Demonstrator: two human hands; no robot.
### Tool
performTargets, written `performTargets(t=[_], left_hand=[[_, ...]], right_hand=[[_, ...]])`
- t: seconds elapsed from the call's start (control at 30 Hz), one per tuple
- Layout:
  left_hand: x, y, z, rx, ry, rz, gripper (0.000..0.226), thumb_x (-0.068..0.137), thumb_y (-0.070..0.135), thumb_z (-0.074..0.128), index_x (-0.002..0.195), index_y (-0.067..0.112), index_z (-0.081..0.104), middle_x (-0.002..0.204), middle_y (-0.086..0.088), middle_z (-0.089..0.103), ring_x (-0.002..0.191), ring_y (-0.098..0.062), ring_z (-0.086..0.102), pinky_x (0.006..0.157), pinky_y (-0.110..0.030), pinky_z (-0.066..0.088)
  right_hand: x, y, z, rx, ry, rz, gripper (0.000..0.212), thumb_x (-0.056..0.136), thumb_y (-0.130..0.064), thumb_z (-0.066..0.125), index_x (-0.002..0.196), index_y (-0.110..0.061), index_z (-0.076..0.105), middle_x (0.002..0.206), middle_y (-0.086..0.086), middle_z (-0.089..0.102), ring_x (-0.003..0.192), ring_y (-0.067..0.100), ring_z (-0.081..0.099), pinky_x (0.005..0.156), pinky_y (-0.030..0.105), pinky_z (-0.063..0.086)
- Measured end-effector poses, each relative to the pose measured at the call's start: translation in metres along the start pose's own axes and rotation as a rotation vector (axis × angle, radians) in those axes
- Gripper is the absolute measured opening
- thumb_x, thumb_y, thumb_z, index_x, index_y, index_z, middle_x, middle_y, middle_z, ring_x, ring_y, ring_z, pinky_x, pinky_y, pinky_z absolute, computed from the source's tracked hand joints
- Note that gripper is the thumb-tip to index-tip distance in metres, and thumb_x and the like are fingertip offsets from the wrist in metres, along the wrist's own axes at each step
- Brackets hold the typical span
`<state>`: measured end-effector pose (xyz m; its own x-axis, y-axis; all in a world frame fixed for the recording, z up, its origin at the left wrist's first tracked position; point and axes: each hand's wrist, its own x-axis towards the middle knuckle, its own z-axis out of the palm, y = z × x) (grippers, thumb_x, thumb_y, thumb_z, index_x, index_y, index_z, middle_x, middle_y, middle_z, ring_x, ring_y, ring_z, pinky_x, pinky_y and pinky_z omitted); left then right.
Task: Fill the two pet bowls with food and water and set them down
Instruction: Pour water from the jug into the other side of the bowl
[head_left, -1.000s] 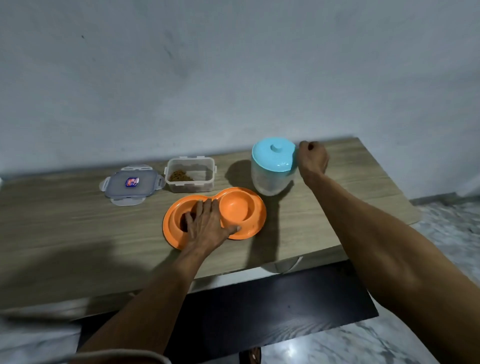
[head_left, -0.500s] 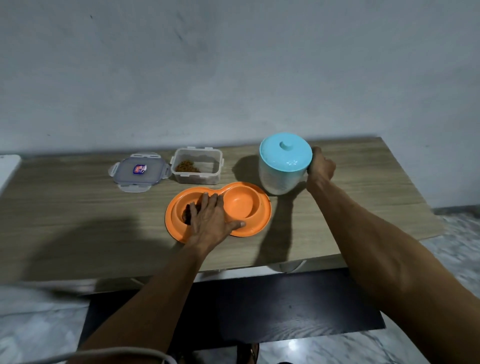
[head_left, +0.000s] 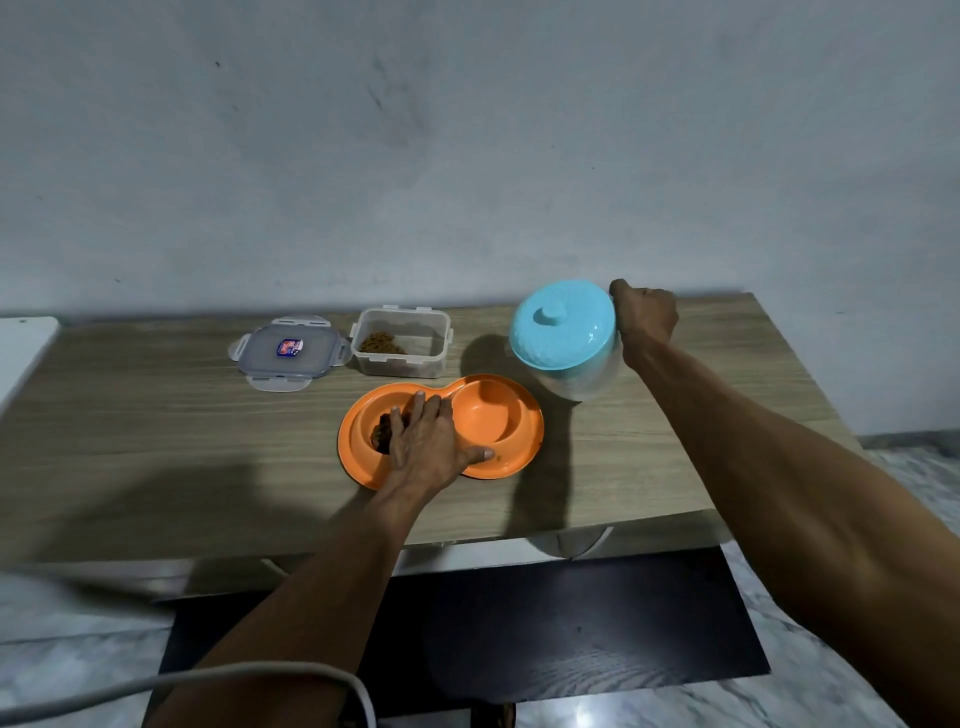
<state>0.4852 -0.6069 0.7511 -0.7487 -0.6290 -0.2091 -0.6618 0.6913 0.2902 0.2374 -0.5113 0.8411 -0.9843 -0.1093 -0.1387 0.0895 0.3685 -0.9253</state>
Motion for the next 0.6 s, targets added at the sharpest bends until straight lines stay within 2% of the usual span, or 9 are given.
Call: performTargets(t=[0.27,0.37,0.6], left_hand=[[0.002,-0.002,0.004,-0.008,-0.005,-0.002,0.104,0.075,0.07,0.062,0.153,0.011,0.024,0.16,-0.008,0.026,0.151,-0.029,0.009,0.119,-0.057,0.005],[0.001,-0.001,0.003,-0.011,-0.004,-0.002,0.104,0.075,0.07,0.061,0.153,0.011,0.024,0.16,-0.009,0.025,0.151,-0.028,0.008,0.119,-0.056,0.004],[0.001,-0.003,0.004,-0.02,-0.002,0.005,0.104,0.076,0.069,0.062,0.153,0.012,0.024,0.16,-0.008,0.025,0.151,-0.028,0.008,0.118,-0.056,0.003]], right_hand=[[-0.009,-0.017,0.005,-0.187,-0.024,-0.189,0.039,0.08,-0.022,0.058,0.049,-0.008,0.039,0.05,0.005,0.043,0.057,0.021,0.038,0.066,0.03,0.036],[-0.014,-0.018,0.008,-0.274,-0.04,-0.256,0.042,0.08,-0.021,0.058,0.045,-0.007,0.038,0.045,0.006,0.035,0.049,0.02,0.03,0.062,0.03,0.033],[-0.025,-0.016,0.014,-0.385,-0.063,-0.362,0.039,0.075,-0.019,0.057,0.044,-0.005,0.037,0.043,0.009,0.03,0.051,0.024,0.029,0.058,0.035,0.031]])
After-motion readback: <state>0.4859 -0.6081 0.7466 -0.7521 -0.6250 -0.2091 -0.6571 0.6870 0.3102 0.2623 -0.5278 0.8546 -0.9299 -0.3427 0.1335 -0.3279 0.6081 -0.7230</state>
